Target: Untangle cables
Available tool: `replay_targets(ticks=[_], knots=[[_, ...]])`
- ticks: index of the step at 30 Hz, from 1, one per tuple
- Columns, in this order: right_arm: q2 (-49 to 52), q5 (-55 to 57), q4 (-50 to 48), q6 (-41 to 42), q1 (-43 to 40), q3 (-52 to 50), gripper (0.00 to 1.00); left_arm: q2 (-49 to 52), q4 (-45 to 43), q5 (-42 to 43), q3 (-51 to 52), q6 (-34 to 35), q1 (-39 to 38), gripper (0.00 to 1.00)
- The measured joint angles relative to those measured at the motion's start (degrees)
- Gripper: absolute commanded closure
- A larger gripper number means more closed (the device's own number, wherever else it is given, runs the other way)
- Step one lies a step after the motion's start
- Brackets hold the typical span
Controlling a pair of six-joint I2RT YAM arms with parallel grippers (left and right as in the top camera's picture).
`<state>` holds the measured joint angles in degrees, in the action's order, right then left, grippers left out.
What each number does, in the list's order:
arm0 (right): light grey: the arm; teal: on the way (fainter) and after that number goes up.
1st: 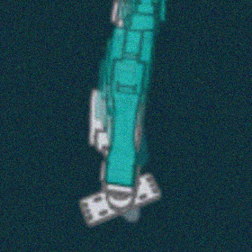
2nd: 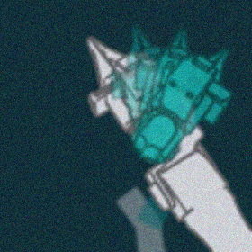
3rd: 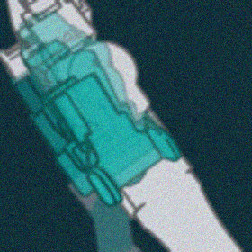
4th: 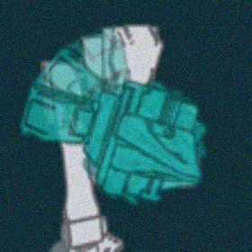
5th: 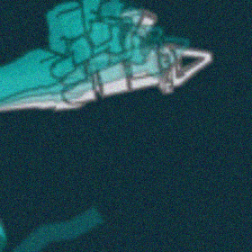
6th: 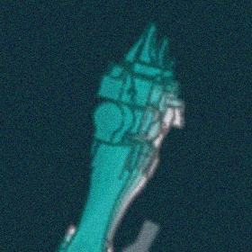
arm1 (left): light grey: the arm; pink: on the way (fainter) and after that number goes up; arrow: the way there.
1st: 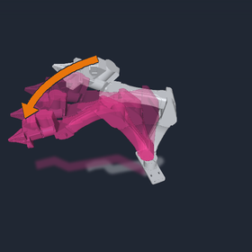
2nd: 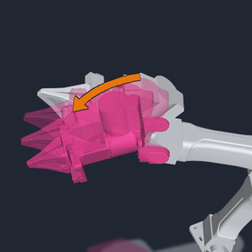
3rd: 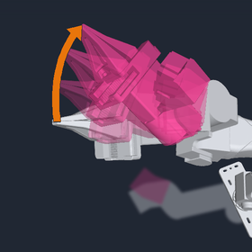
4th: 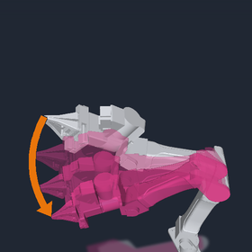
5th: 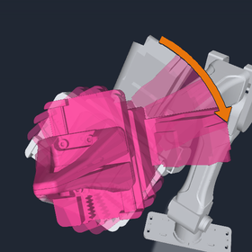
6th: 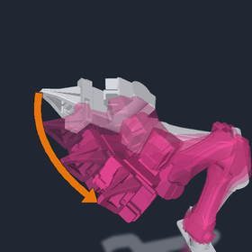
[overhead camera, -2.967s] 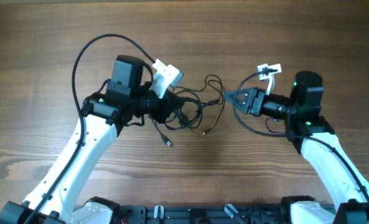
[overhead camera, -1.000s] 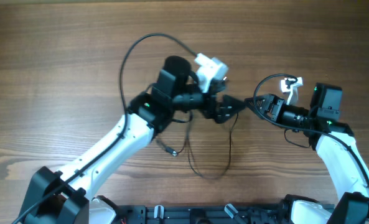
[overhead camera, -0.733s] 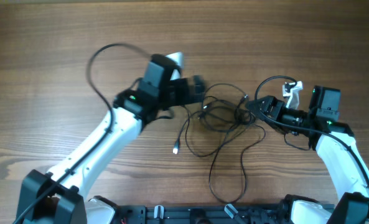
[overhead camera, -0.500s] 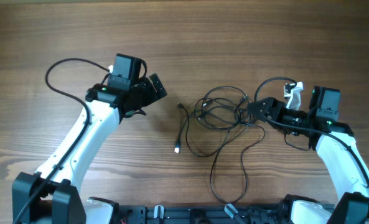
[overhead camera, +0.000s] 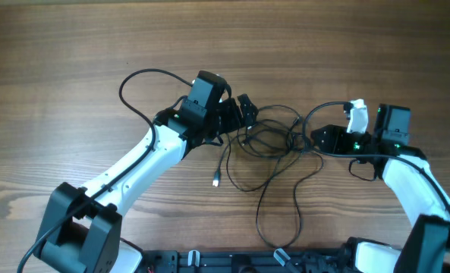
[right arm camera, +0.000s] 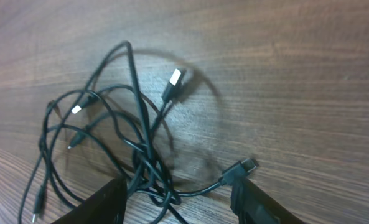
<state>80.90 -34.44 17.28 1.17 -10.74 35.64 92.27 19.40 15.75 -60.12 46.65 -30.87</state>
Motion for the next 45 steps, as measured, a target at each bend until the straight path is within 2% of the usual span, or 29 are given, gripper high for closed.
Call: replay_targets(ticks=[1,4,8,14,16,19,20,24,27,28,30,34,37,38,42,43,45], knots=[[1.1,0.0,-0.6,0.0,0.4,0.0,0.47,0.0,-0.4,0.0,0.0,0.4,0.0,0.00],[5.7,-1.5,-3.0,-0.2,3.5,0.0,0.59,0.2,-1.1,0.0,0.0,1.1,0.0,0.00],[8.2,-2.7,-3.0,-0.4,6.9,-0.5,0.66,2.7,-1.4,0.0,0.0,1.8,0.0,0.00],[8.2,-3.0,-1.9,0.1,7.0,-0.5,0.75,5.0,-1.3,0.0,0.0,2.6,-0.1,0.01],[8.2,-3.5,-1.6,1.6,7.0,-0.5,0.78,5.0,-1.3,0.0,0.0,2.8,-0.6,0.04],[8.2,-7.4,-1.5,2.8,7.0,-0.6,0.93,5.3,-2.2,0.0,0.0,3.0,-2.6,0.05],[8.2,-9.9,-1.4,3.1,7.0,-0.6,0.95,5.8,-2.8,0.0,0.0,3.0,-3.5,0.06],[8.2,-20.1,-1.1,3.3,7.0,-0.6,0.95,8.6,-5.3,1.4,0.0,1.2,-5.0,0.10],[8.2,-24.5,-1.5,3.3,7.0,-0.6,0.95,8.7,-7.7,7.4,0.0,-7.6,-4.5,0.20],[8.2,-25.2,-1.5,3.3,7.0,-0.6,0.95,8.7,-7.7,10.2,0.0,-10.9,-4.1,0.29],[8.2,-26.0,-1.5,3.3,7.0,-0.6,0.95,8.7,-7.7,15.2,0.0,-15.4,-2.9,0.38],[8.2,-30.0,-3.8,0.4,7.0,-0.6,0.96,8.7,-5.5,20.3,0.0,-22.3,-1.2,0.39],[8.2,-32.8,-5.8,-0.7,7.0,-0.6,0.96,8.7,-5.1,21.5,0.0,-24.5,-1.6,0.39],[8.2,-33.7,-5.8,-1.2,7.0,-0.6,0.96,8.7,-5.0,21.7,0.0,-25.1,-1.8,0.49],[8.2,-34.7,-5.8,-1.3,7.0,-0.6,0.96,8.7,-5.0,21.7,0.0,-25.8,-2.8,0.51],[8.2,-35.1,-5.8,-1.3,7.0,-0.6,0.96,8.7,-5.0,21.7,0.0,-25.9,-2.8,0.59],[8.2,-36.4,-5.8,-1.5,7.0,-0.6,0.96,8.7,-5.0,21.6,0.0,-26.1,-2.8,0.65]])
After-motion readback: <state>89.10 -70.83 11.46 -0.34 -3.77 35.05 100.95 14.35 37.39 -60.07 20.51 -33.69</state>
